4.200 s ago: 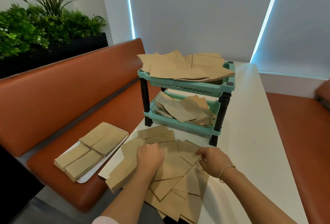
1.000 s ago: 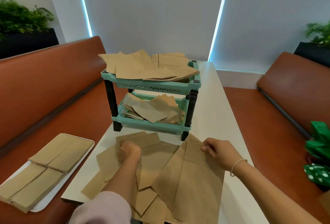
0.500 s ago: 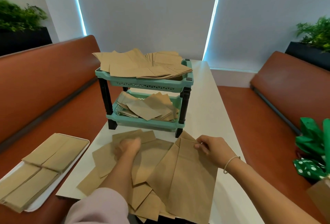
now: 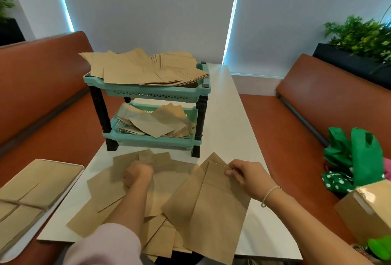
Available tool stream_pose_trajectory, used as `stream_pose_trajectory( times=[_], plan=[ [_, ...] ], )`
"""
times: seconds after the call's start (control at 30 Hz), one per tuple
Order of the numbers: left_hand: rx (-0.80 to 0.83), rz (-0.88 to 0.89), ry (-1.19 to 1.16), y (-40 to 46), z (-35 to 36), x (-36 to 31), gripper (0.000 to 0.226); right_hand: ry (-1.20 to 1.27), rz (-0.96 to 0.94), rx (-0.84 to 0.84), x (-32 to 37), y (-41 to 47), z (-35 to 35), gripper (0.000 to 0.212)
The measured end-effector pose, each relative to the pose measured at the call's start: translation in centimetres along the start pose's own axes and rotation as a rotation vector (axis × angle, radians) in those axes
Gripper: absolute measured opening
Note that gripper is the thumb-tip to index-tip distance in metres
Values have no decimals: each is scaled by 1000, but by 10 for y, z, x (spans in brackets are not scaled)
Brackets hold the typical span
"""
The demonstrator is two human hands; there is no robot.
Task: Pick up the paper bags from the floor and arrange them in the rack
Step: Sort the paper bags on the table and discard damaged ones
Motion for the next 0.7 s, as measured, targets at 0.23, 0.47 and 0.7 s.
stream_pose_trajectory(
  times=[0.23,0.47,0.7],
  plan=[
    [50,95,-346,-28,-41,-23,28,68,-23,15,2,4,-2,23],
    [301,427,-662,-114,-60,-73,15,145,-131,57,0,1,-31,26],
    [466,585,-651,-227,-12,-146,12,241,-161,-105,-46,-11,-83,28]
  ],
)
Point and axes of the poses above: each hand's wrist, its own y-axis towards the middle knuckle, its own z-axis out of the palm, x = y × z, the point moved 7 cm from there along y, towards the middle knuckle, and after that the axes turned 8 degrees about z, right-handed, at the moved point
